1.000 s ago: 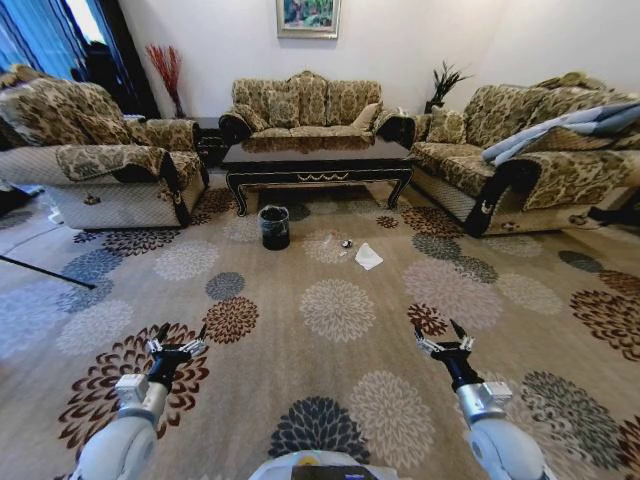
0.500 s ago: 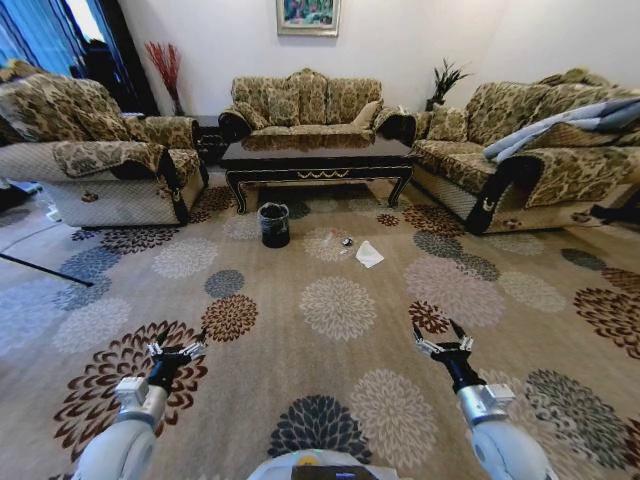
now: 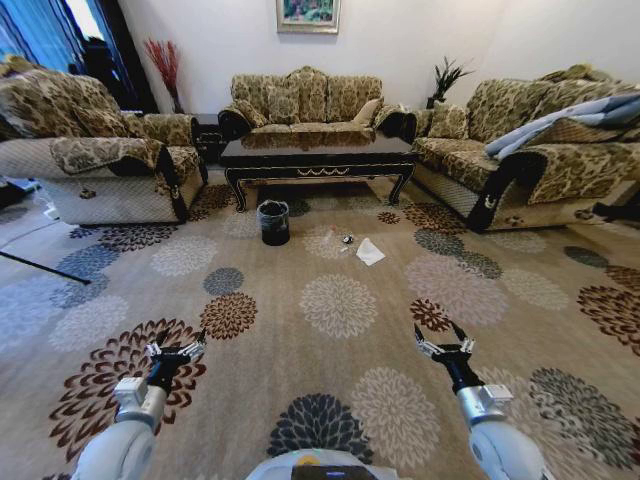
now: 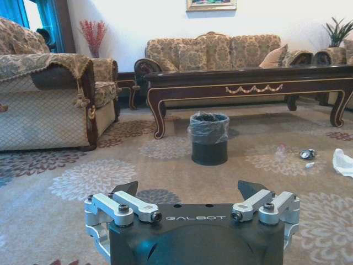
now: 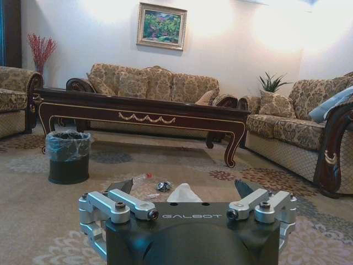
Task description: Move to the front of the table and pick up the trash from the floor, then place it into the trash bin.
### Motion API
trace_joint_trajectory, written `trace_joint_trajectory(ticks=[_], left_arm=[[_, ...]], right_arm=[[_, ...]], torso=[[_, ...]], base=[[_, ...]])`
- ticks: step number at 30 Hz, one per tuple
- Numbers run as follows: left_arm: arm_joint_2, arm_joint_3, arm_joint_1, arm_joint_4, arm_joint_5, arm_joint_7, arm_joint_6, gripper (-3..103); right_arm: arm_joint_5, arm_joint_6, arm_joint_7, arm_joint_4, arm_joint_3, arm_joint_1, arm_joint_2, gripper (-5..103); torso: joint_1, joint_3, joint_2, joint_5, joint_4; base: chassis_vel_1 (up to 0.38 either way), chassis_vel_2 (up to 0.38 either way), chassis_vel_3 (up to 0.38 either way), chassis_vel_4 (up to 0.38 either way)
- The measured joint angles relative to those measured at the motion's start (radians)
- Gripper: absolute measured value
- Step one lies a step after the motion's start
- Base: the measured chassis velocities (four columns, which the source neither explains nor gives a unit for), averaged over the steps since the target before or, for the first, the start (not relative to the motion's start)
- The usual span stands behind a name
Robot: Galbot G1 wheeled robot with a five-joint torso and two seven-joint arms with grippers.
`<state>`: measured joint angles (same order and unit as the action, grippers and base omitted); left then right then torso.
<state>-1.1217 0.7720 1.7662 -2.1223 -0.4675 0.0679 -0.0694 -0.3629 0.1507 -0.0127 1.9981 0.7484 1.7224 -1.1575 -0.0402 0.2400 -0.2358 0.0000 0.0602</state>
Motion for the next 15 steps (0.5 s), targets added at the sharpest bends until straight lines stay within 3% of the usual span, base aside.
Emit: trace_joint_trajectory(ticks=[15], left_arm=[[-0.008,-0.005,0.000,-0.018,0.002,0.007,0.029,100]], right_arm=[[0.012,0.001,0.004,0.009,0.004,0.010,0.002,100]], torso=[[0.018,-0.041,0.059,-0.0001,0.0000]], base=[[0.000,0.000,0.000,0.000]])
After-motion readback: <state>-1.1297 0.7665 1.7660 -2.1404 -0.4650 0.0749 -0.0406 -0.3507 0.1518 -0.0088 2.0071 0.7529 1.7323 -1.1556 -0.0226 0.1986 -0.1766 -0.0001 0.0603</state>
